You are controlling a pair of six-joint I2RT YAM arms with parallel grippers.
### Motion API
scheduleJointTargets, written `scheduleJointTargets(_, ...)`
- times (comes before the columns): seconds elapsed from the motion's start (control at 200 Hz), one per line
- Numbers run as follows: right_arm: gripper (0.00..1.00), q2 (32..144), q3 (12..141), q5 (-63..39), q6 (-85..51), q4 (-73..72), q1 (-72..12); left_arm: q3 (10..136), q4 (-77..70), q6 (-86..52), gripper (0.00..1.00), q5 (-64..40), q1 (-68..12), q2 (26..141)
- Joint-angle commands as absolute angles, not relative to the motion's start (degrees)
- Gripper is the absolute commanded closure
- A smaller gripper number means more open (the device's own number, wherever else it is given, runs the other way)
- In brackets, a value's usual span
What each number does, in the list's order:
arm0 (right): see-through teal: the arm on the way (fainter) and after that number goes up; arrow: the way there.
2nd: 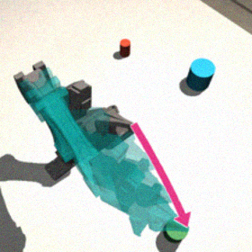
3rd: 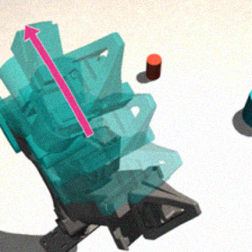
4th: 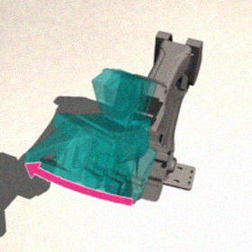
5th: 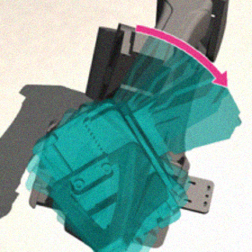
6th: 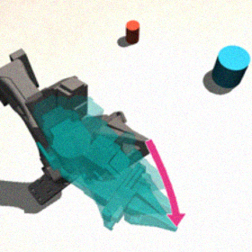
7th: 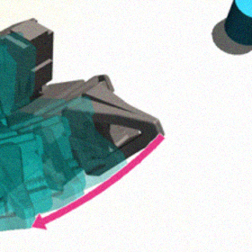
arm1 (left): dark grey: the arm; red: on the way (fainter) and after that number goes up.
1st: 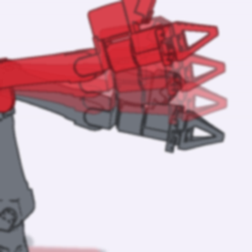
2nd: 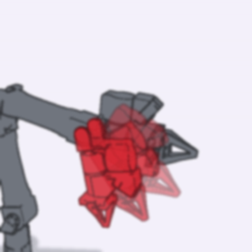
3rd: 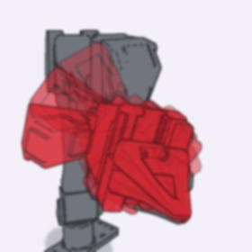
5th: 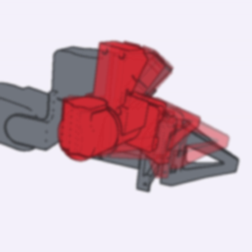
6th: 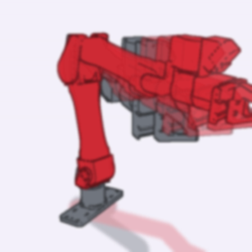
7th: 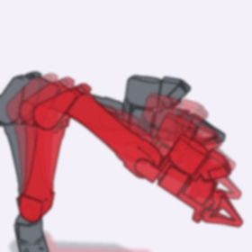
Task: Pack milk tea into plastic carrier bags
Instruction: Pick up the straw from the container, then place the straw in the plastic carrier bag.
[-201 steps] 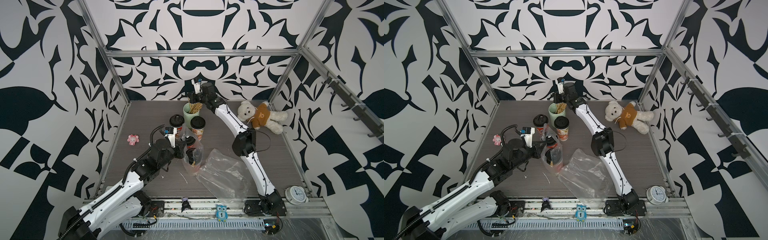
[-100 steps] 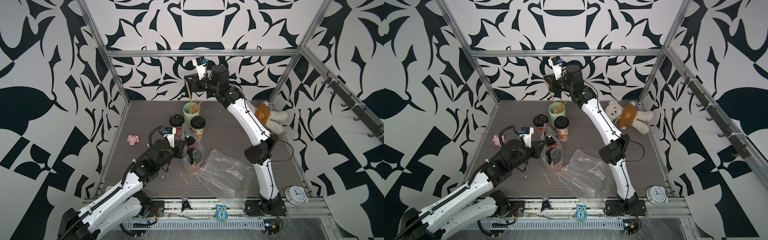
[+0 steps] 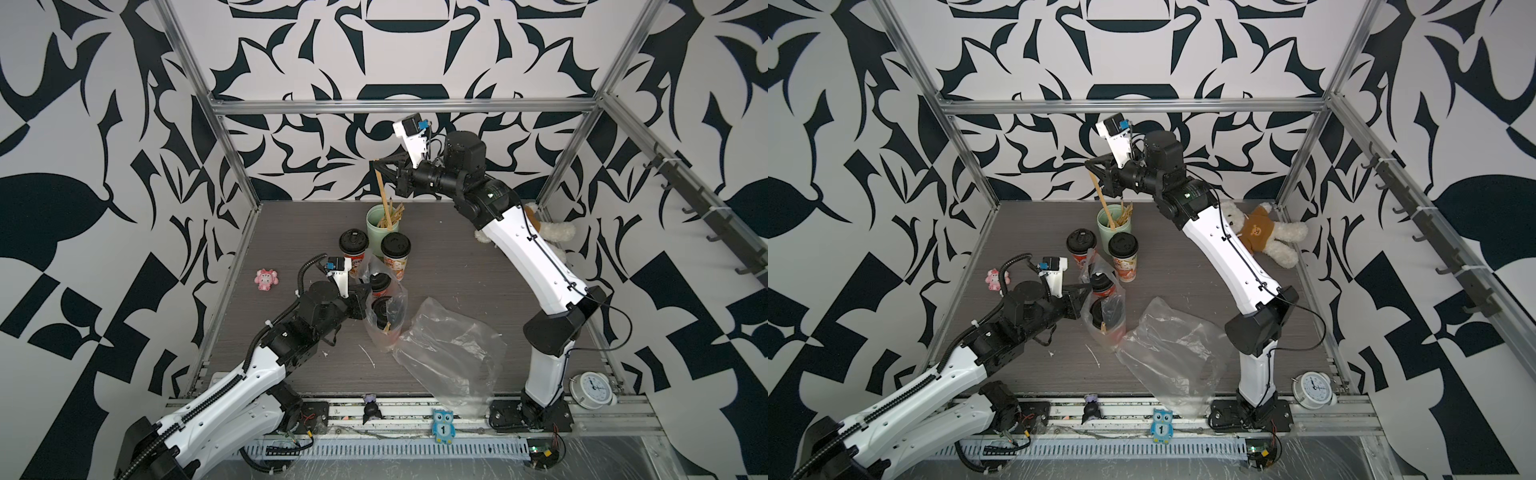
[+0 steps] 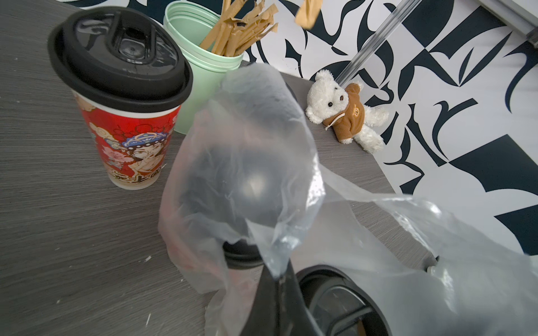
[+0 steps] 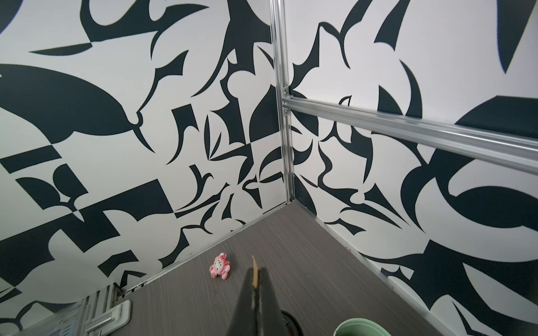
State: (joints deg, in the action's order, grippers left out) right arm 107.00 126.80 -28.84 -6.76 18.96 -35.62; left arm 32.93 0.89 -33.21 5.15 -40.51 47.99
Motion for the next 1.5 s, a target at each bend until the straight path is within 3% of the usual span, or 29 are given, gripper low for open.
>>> scheduleJointTargets(0.0, 1.0, 100.7, 122.87, -33.47, -10.4, 12.06, -35.6, 31.82, 0.94, -33.62, 1.0, 6.05, -40.51, 46.88)
scheduleJointTargets(0.475, 1.0, 87.04, 104.09, -43.37, -23.26, -2.67, -37.42, 31.64, 3.2, -33.85, 1.0, 7.1, -40.5, 45.95)
scheduleJointTargets(0.765, 1.0, 88.13, 95.02, -43.51, -28.67, -11.27, -38.53, 30.49, 4.56, -35.33, 1.0, 7.07, -40.52, 43.7)
scheduleJointTargets(1.495, 1.0, 94.73, 85.67, -37.84, -25.77, -26.14, -40.69, 32.05, 7.73, -35.42, 1.0, 9.8, -40.51, 43.41)
